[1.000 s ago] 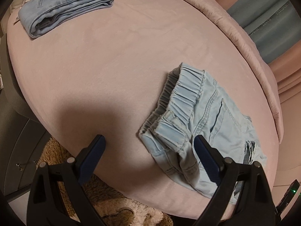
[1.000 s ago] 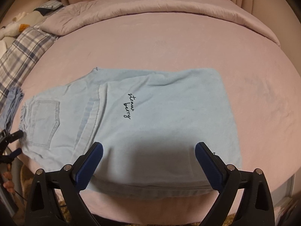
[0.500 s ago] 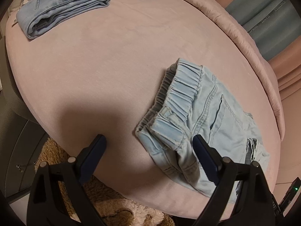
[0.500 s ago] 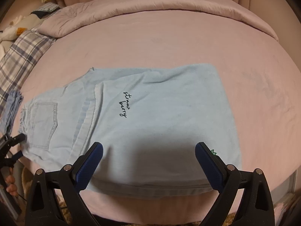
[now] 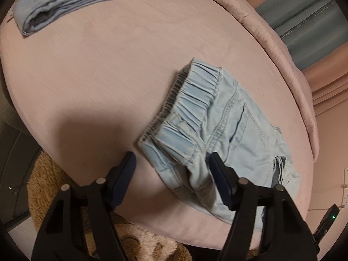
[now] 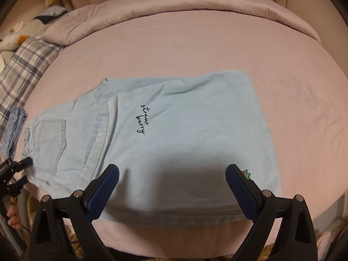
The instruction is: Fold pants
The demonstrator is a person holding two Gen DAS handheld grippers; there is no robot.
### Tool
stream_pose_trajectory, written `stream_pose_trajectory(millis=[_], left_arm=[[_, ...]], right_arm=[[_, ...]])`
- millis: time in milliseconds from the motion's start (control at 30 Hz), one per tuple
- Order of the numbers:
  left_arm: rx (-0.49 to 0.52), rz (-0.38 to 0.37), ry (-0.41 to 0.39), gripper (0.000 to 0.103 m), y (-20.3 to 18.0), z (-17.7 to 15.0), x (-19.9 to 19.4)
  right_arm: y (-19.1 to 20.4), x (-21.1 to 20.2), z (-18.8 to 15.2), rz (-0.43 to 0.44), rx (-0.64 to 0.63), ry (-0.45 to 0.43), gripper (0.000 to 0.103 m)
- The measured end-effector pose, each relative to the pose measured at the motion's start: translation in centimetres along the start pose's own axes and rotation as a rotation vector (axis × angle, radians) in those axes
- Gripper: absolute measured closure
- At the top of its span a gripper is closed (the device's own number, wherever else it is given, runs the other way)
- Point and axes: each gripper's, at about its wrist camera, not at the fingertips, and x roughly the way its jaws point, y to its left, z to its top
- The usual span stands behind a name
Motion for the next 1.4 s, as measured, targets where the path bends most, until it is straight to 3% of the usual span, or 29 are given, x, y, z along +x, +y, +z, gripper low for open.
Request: stream_pose_trajectory(millis=[100,900,1033,1200,1400], left_arm=[[0.008,-0.016,0.008,0.046,-0.5,-0.2,0.2],[0.011,-0.042,0.031,0.042,-0.5,0.3,1.1],[-0.022,-0.044,0.024,0.056,0.1,0.4,0.9],[-0.072,-0.106,0.031,0.074,0.4,0.1,0.5],[-0.011,-0.082,-0.007,0.078,-1.3,0.0,-1.1]], right_arm=[[-0.1,0.0,0.0,0.003,0.003,0.0,0.005],[-0.6,0.3,-0.1,0.036,0.026,0.01,0.005],[-0.7,0.5,-0.1,0.047,0.038,0.01,0.005],[-0.3,0.2,-0.2,0.051,0.028,0.006,0.005],[-0.6,0.0,-0.2,0.049,0.046,-0.007,0.005]])
